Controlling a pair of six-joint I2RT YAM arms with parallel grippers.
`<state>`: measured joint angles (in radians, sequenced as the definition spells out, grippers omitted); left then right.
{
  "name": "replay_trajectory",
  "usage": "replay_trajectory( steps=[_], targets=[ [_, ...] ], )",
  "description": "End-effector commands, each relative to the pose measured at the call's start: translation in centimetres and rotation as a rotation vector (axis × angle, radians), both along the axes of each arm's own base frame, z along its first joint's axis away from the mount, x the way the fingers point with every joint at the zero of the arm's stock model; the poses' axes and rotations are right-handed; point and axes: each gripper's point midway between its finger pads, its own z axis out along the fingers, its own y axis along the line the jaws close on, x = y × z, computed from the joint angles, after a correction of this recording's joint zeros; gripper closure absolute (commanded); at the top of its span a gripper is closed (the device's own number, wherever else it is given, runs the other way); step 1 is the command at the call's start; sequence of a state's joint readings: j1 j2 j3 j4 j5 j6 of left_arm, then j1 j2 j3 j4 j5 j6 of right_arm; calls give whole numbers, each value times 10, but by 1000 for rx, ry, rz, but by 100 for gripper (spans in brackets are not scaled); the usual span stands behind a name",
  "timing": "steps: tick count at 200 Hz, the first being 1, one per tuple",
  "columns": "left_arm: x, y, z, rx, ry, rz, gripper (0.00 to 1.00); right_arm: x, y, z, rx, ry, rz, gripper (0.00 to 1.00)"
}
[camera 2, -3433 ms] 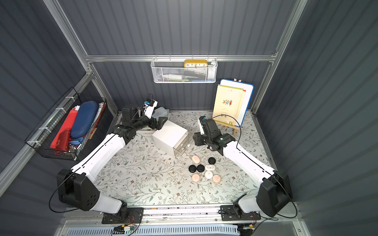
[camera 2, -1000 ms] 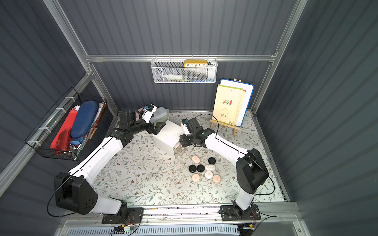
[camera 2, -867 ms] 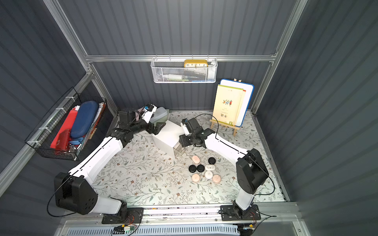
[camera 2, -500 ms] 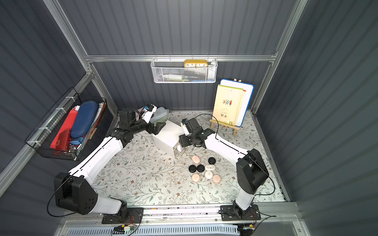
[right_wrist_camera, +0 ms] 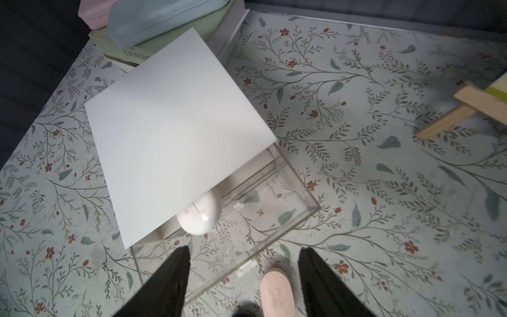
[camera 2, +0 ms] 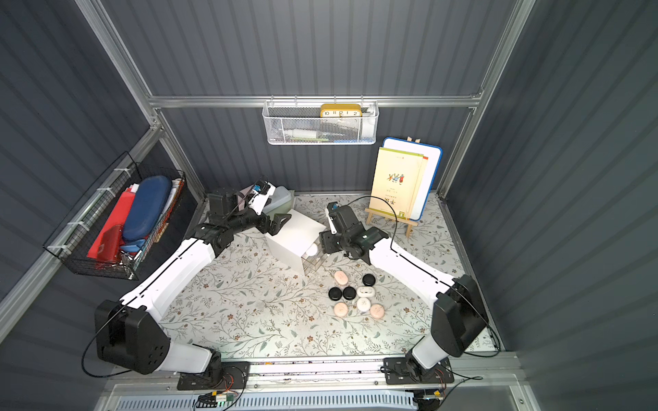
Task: Put the bluetooth earphones in the drawer according to color
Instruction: Place the bluetooth earphone in the drawer.
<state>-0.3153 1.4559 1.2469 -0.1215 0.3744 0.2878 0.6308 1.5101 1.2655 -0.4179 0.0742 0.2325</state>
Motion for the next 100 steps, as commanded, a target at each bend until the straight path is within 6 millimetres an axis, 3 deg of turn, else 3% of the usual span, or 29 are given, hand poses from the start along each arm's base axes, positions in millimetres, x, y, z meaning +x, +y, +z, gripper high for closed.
replay_trajectory(
  steps=[1, 50, 100],
  targets=[
    [-9, -8, 15, -31, -27, -35, 1, -9, -34, 1, -38, 6, -111, 30],
    [-21, -26, 18, -43, -27, -97, 0, -41, -97, -15, -51, 132, -281, 28],
    [-31, -41, 20, -52, -27, -147, 1, -78, -132, -44, -73, 274, -375, 23]
  ],
)
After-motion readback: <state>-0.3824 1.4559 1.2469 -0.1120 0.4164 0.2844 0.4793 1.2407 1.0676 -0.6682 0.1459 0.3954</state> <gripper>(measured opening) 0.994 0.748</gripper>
